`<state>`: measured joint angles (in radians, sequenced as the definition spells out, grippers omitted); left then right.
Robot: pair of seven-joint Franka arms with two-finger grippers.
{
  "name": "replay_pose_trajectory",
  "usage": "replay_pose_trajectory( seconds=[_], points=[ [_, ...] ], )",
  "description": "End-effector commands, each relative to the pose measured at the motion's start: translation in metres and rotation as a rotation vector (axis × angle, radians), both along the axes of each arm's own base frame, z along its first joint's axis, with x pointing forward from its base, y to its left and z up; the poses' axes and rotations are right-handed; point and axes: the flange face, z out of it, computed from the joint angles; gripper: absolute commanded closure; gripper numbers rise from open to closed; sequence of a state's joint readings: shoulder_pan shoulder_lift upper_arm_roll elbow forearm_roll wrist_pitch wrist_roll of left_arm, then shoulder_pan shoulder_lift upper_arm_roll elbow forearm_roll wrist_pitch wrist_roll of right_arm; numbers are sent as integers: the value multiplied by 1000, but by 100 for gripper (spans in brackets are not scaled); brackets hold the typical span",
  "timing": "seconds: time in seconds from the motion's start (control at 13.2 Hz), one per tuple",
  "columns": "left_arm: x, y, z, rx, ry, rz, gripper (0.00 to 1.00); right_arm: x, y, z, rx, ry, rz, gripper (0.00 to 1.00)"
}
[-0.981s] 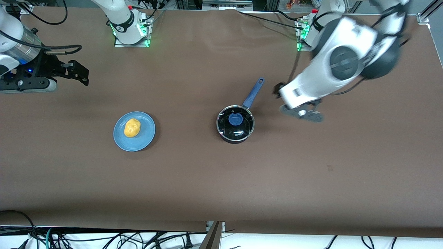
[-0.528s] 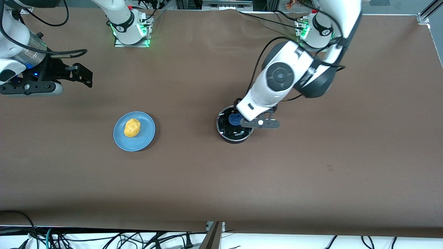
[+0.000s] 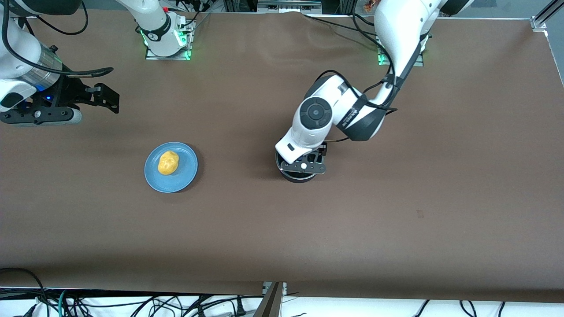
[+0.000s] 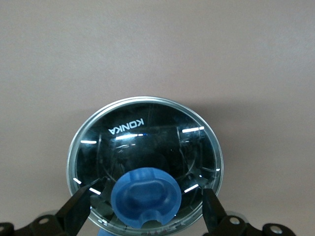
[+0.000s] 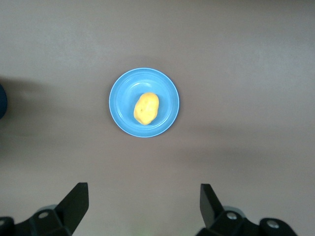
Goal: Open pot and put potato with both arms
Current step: 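Reach the left gripper down to the saucepan lid knob and grasp it, then lift the glass lid off the saucepan with the left gripper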
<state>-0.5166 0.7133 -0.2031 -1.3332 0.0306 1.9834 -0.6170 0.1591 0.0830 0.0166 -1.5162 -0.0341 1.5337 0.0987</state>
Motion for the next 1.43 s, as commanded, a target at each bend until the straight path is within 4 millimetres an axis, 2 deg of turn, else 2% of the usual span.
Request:
replay_pose_trajectory(
  seconds=[0.0,0.45,0.53,0.6,0.68,0.75,0.91,1.06,1.28,1.36],
  points=[
    [0,-8,-4,25,-22,-7,0,1,0,5,15,-6,10,0],
    [-4,-8,-19,67,-25,-21,1,1,1,5,15,-7,12,0],
    [-5,-8,-18,67,-24,-23,24,1,1,6,15,-9,12,0],
    [-5,-8,-18,66,-21,-21,51,1,1,6,15,-9,12,0],
    [-5,-8,-18,66,-21,-20,64,1,1,5,15,-7,12,0],
    [-5,-8,-18,66,-21,-20,70,1,1,6,15,-9,12,0],
    [-4,-7,-14,65,-22,-18,72,1,1,5,15,-7,12,0],
    [-1,-5,0,52,-28,-8,72,1,1,5,15,-7,12,0],
    [-6,5,63,64,-33,-4,72,1,1,5,15,-7,12,0],
    [-7,15,83,75,-33,4,72,1,1,5,15,-7,12,0]
  ],
)
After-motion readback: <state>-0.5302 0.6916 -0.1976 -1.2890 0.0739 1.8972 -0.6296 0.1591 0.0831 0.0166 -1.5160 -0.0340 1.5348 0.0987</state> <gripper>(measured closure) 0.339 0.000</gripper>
